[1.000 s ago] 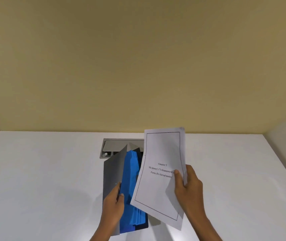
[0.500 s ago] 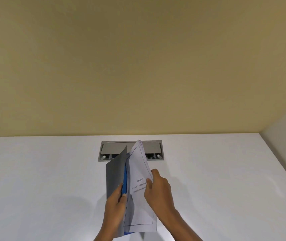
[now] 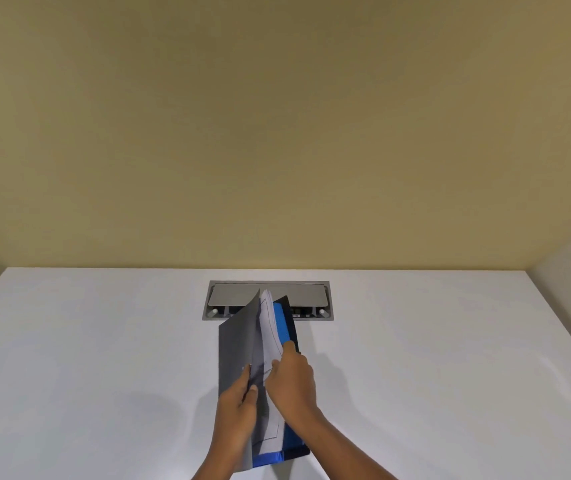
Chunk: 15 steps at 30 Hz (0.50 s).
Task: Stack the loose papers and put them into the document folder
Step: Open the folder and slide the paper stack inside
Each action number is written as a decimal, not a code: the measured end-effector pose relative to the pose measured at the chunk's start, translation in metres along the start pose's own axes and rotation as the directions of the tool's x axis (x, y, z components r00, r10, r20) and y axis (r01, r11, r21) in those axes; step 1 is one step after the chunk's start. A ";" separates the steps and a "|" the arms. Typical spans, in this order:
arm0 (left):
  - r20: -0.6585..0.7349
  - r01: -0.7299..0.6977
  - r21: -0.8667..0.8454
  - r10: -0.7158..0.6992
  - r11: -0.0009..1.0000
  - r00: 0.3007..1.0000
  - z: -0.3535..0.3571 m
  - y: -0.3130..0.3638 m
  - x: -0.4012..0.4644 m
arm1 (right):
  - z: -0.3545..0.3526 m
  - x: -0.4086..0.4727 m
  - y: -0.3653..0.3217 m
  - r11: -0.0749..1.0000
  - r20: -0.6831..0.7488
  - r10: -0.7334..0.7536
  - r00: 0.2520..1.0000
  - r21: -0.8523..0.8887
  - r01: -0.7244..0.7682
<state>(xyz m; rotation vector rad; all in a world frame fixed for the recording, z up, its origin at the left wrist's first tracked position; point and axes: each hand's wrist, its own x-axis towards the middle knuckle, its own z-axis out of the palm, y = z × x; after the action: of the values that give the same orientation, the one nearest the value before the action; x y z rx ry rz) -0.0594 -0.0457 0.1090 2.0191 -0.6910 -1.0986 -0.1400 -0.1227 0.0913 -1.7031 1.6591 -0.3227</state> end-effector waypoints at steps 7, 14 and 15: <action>0.009 -0.016 -0.008 0.016 1.000 1.000 0.000 -0.008 0.003 | 0.013 -0.007 0.001 0.999 0.076 -0.029 0.997 -0.026 0.031; -0.030 -0.021 0.015 0.022 1.000 0.999 0.010 -0.016 0.010 | 0.006 -0.010 0.013 0.999 0.022 -0.030 0.999 -0.040 0.031; -0.032 -0.026 0.025 0.027 0.999 0.999 0.012 -0.018 0.011 | 0.004 -0.010 0.015 0.998 0.016 -0.036 0.999 -0.044 0.036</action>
<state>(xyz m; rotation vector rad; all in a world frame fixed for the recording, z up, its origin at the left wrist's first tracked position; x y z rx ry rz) -0.0627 -0.0473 0.0853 2.0378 -0.7158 -1.0450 -0.1503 -0.1108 0.0821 -1.7657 1.6372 -0.2907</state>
